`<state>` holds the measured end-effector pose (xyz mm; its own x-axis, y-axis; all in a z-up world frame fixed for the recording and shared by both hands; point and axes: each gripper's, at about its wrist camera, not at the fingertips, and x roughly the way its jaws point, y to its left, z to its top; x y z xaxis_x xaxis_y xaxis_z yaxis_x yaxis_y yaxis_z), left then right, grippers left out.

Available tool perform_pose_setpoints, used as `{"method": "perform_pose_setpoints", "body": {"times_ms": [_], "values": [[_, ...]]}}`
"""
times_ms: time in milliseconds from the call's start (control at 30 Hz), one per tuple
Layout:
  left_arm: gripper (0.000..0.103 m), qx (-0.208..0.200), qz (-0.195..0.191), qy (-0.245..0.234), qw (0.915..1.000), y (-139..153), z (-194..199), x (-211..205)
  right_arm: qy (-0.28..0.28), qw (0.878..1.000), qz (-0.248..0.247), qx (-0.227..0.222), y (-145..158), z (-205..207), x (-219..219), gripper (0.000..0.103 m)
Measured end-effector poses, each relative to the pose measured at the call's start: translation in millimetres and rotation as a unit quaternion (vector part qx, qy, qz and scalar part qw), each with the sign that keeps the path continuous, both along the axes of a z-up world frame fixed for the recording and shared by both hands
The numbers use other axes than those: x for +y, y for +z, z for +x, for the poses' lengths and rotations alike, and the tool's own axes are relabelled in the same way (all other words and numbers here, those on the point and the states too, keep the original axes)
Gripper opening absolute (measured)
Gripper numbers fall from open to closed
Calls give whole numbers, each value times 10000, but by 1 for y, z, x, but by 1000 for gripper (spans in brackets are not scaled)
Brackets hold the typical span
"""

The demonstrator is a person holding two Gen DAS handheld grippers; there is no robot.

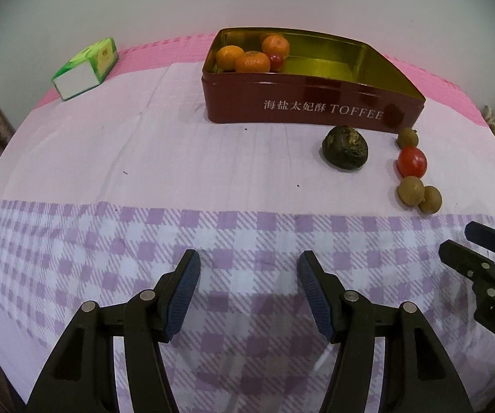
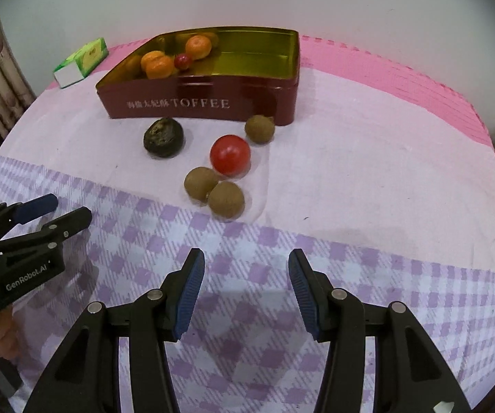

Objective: Organize fruits
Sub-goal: 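Withdraw both tools from the tin back toward the loose fruits, then close the right tool on two small olive-brown fruits together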

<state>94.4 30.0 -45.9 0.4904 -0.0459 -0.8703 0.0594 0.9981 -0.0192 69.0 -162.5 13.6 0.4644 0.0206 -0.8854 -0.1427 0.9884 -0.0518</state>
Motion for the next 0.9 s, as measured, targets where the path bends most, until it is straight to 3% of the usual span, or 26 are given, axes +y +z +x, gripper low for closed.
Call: {"method": "perform_pose_setpoints", "body": {"times_ms": [300,900], "values": [[69,-80,-40,80,9999,-2,-1,5,68,9999,-116,30,-10,12,14,49],[73,-125,-43,139,9998,-3,-1,3,-207,9997,-132,-37,-12,47,29,50]]}}
